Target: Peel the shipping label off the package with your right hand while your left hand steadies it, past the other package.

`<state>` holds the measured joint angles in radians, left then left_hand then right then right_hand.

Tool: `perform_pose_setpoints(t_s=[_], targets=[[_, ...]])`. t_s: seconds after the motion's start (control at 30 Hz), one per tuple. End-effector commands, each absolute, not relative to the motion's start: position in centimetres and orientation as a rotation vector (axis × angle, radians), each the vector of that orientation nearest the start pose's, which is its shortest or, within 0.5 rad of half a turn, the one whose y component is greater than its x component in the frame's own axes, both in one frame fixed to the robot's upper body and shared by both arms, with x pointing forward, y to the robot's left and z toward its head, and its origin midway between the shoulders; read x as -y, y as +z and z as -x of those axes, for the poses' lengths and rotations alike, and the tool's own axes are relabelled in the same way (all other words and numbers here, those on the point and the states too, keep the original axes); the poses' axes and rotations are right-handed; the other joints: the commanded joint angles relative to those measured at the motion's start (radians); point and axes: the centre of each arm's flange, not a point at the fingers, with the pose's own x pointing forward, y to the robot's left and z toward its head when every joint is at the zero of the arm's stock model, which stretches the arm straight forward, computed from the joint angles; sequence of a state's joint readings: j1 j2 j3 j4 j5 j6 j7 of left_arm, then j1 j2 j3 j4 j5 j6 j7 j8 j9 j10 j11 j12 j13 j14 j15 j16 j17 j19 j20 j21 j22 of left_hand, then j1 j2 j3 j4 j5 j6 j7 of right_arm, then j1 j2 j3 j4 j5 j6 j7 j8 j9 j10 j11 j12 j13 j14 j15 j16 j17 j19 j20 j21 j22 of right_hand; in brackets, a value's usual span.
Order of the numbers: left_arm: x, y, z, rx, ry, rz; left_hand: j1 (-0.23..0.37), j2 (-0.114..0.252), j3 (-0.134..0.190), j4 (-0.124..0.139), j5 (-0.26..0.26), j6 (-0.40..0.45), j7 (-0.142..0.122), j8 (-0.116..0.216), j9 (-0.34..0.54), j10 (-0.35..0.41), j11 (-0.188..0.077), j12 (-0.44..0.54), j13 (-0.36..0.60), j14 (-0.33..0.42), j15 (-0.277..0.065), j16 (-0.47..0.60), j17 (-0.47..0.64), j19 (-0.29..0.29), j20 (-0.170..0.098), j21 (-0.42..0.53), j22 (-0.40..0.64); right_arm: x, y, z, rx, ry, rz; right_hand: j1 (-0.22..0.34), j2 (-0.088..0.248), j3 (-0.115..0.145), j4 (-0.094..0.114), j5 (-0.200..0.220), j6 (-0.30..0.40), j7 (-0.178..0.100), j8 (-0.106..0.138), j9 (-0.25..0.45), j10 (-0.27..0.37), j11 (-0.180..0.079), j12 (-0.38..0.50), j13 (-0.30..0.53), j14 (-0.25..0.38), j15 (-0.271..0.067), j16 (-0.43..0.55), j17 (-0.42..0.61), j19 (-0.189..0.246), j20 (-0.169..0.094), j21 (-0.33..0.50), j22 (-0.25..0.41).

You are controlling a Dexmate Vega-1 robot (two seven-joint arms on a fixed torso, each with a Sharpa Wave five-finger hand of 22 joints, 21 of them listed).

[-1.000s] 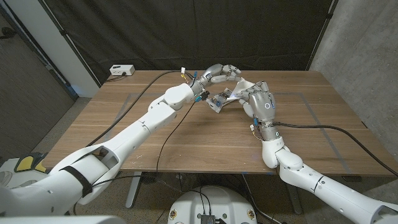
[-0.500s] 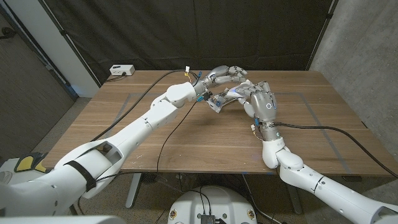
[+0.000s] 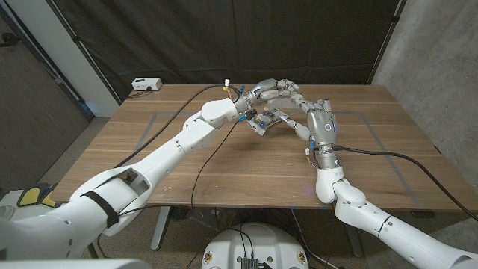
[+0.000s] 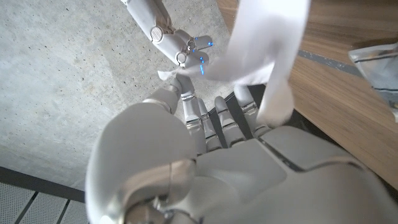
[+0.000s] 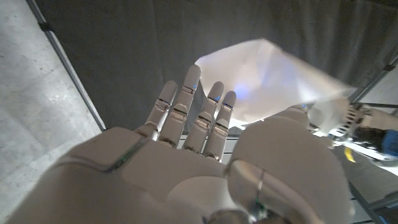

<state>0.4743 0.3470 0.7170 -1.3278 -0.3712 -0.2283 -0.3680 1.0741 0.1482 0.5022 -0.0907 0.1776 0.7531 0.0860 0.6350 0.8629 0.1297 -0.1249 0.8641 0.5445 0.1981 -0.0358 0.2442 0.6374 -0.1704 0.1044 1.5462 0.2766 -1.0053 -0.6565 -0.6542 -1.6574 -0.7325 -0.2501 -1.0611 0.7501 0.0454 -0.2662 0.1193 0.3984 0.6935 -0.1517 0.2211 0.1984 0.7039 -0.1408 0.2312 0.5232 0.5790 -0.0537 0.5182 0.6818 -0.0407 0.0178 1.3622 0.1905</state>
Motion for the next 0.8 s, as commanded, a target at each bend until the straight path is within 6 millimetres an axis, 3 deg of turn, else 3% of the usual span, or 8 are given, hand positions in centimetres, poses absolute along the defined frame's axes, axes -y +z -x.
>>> perform_pose_setpoints(t_s=[0.03,0.17,0.33,0.6,0.8], targets=[[-4.4,8.9,-61.2,0.763,-0.803,-0.325,0.023,0.026,0.01,0.002,-0.001,-0.01,-0.003,0.057,0.054,0.0,-0.015,0.015,0.012,0.006,-0.053,0.006,0.007,-0.039,-0.011,0.007,0.003,22.9,-8.1,-54.0,1.077,-0.709,0.946,0.049,0.047,0.03,-0.024,0.009,0.123,-0.003,0.044,0.015,0.08,0.005,0.055,0.021,0.077,-0.169,0.045,0.031,0.009,0.006,0.002,0.007],[-4.8,9.2,-61.2,0.774,-0.772,-0.3,0.02,0.024,0.013,0.002,0.0,-0.016,-0.008,0.073,0.078,0.003,-0.018,0.022,0.021,0.008,-0.053,0.007,0.01,-0.032,-0.019,0.008,0.004,22.9,-8.5,-54.1,1.09,-0.711,0.859,0.119,0.077,0.08,-0.082,-0.024,0.241,0.015,0.099,0.039,0.168,0.001,0.128,0.058,0.135,-0.166,0.128,0.123,0.032,-0.003,0.035,0.02],[-5.4,9.1,-61.2,0.78,-0.721,-0.296,0.017,0.023,0.017,0.004,0.001,-0.021,-0.006,0.088,0.101,0.003,-0.023,0.029,0.03,0.01,-0.053,0.009,0.013,-0.025,-0.026,0.007,0.004,22.7,-8.6,-53.8,1.075,-0.7,0.708,0.15,0.092,0.11,-0.109,-0.047,0.289,0.023,0.126,0.051,0.201,-0.002,0.165,0.082,0.157,-0.169,0.175,0.181,0.053,-0.011,0.063,0.028],[-5.7,9.1,-60.4,0.904,-0.57,-0.404,0.013,0.021,0.021,0.005,0.002,-0.022,-0.012,0.09,0.099,0.005,-0.023,0.037,0.04,0.013,-0.055,0.01,0.016,-0.01,-0.032,0.007,0.002,22.0,-7.6,-52.6,1.019,-0.651,0.38,0.166,0.101,0.127,-0.123,-0.062,0.273,0.024,0.111,0.043,0.184,-0.002,0.17,0.094,0.158,-0.167,0.188,0.198,0.056,-0.015,0.078,0.031],[-5.4,9.1,-60.0,0.96,-0.537,-0.459,0.009,0.018,0.023,0.005,0.003,-0.015,-0.015,0.089,0.089,0.006,-0.026,0.041,0.046,0.016,-0.057,0.011,0.018,0.001,-0.04,0.004,-0.001,21.7,-6.6,-51.3,0.989,-0.578,0.262,0.169,0.09,0.133,-0.135,-0.082,0.26,0.028,0.093,0.031,0.172,0.01,0.175,0.105,0.147,-0.158,0.21,0.227,0.035,0.0,0.086,0.033]])
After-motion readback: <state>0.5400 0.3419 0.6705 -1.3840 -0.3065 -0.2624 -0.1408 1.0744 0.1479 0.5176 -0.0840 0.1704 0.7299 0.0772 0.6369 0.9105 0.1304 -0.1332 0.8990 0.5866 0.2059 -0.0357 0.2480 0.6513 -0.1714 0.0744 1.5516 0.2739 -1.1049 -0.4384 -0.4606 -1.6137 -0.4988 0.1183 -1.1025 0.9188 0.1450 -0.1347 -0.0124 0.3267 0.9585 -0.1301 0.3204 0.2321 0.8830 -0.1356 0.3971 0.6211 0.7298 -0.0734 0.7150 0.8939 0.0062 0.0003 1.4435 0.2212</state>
